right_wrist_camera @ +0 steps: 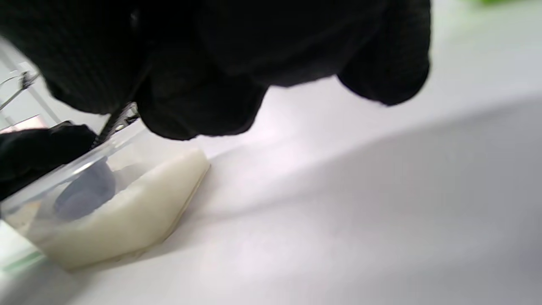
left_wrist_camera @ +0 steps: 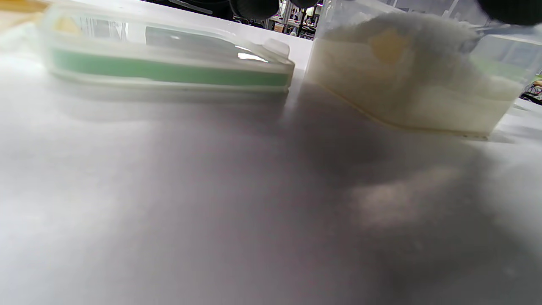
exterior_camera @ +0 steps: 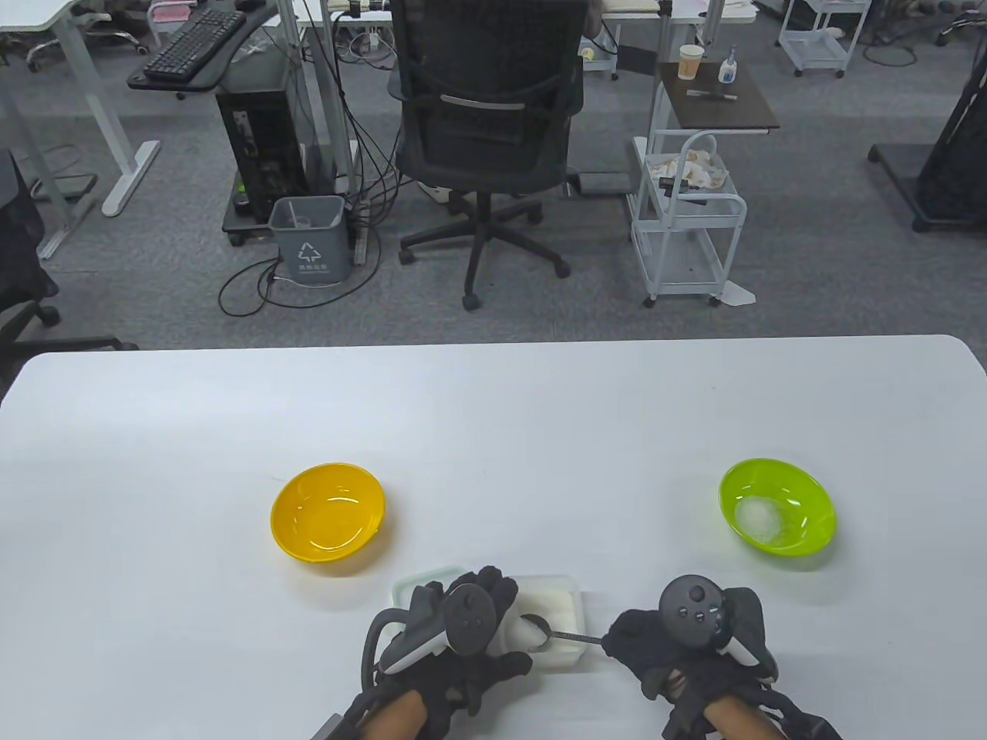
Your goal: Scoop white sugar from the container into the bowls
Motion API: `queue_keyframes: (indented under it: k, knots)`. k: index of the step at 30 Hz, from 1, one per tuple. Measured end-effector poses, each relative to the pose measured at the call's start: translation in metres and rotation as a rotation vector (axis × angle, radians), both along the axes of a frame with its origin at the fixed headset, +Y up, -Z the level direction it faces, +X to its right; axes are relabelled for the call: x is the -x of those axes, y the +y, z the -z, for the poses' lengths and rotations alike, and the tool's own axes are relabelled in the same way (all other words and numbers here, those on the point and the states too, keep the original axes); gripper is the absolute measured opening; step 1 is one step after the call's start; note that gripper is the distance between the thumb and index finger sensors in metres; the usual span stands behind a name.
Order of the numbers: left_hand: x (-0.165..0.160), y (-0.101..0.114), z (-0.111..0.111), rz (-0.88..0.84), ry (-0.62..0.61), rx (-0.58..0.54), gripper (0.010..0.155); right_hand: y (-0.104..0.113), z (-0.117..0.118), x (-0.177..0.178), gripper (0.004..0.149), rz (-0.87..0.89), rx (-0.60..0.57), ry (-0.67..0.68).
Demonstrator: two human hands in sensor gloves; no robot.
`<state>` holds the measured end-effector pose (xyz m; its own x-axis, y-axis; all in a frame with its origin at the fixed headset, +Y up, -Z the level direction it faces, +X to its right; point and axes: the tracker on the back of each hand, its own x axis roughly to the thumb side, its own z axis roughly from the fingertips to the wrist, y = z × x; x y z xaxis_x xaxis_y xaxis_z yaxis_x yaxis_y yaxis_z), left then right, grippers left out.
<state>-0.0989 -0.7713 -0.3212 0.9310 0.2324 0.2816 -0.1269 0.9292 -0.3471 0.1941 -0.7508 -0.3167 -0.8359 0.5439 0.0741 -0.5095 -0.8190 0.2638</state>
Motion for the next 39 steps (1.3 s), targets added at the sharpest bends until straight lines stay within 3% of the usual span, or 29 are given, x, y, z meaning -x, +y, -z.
queue_keyframes:
  k: [5,17,28,39]
  knots:
    - [0.000,0.000,0.000,0.000,0.000,0.000,0.093,-0.016,0.005,-0.011,0.035,0.142,0.163,-0.060]
    - [0.000,0.000,0.000,-0.001,0.001,0.001,0.093,-0.024,0.009,-0.017,0.035,0.214,0.234,-0.063]
    - [0.000,0.001,-0.001,0.000,0.001,0.001,0.093,-0.016,0.014,-0.036,0.035,0.289,0.214,-0.084]
    - [0.000,0.000,-0.001,-0.002,0.002,0.002,0.093,-0.005,0.021,-0.077,0.035,0.331,0.137,-0.264]
